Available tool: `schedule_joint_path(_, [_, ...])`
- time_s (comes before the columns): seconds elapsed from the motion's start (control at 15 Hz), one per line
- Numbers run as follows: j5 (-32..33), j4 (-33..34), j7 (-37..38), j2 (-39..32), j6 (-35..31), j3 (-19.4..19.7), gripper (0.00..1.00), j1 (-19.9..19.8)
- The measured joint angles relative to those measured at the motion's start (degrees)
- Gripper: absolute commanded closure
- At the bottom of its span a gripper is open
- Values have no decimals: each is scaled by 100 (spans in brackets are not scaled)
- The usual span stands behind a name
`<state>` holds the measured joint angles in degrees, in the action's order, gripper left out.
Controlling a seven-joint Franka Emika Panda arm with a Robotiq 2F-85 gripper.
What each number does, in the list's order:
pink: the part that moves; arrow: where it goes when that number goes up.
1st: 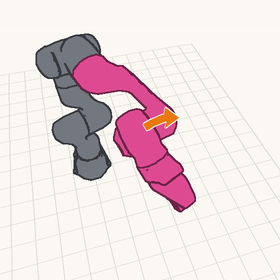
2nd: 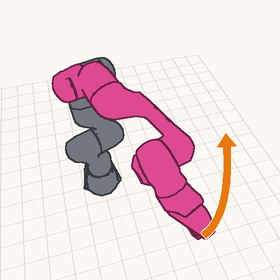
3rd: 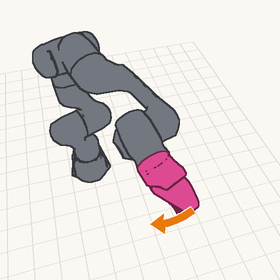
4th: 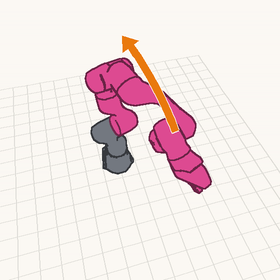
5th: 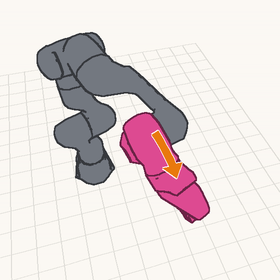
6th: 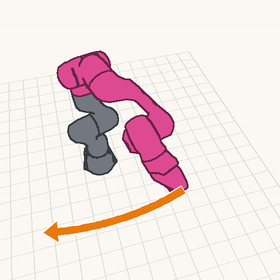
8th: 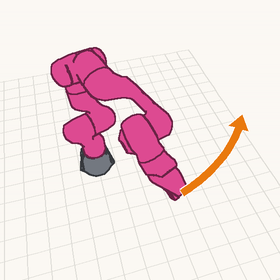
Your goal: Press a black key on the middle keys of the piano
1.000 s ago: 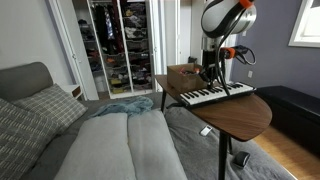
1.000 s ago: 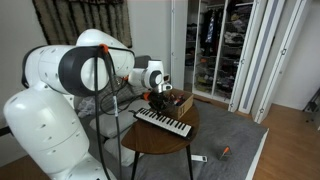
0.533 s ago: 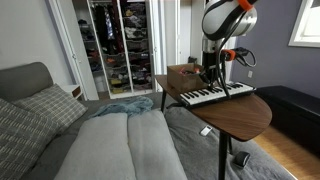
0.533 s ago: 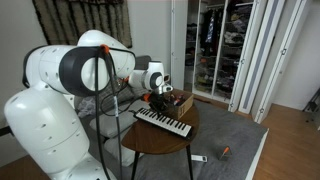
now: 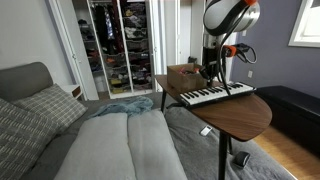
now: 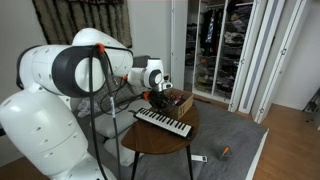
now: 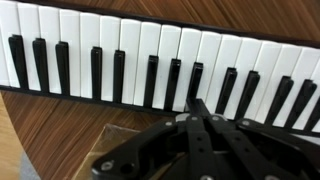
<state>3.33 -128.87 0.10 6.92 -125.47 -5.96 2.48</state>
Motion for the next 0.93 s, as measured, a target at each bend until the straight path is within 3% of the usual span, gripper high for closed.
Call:
schedule_joint_path(0.13, [1,-3,32,193,18,1,67,0])
schedule_joint_path(0.73, [1,-195,274,1128,807,60,4,-10])
schedule_joint_path(0.93, [1,-282,379,1332,1028,75,0,-15])
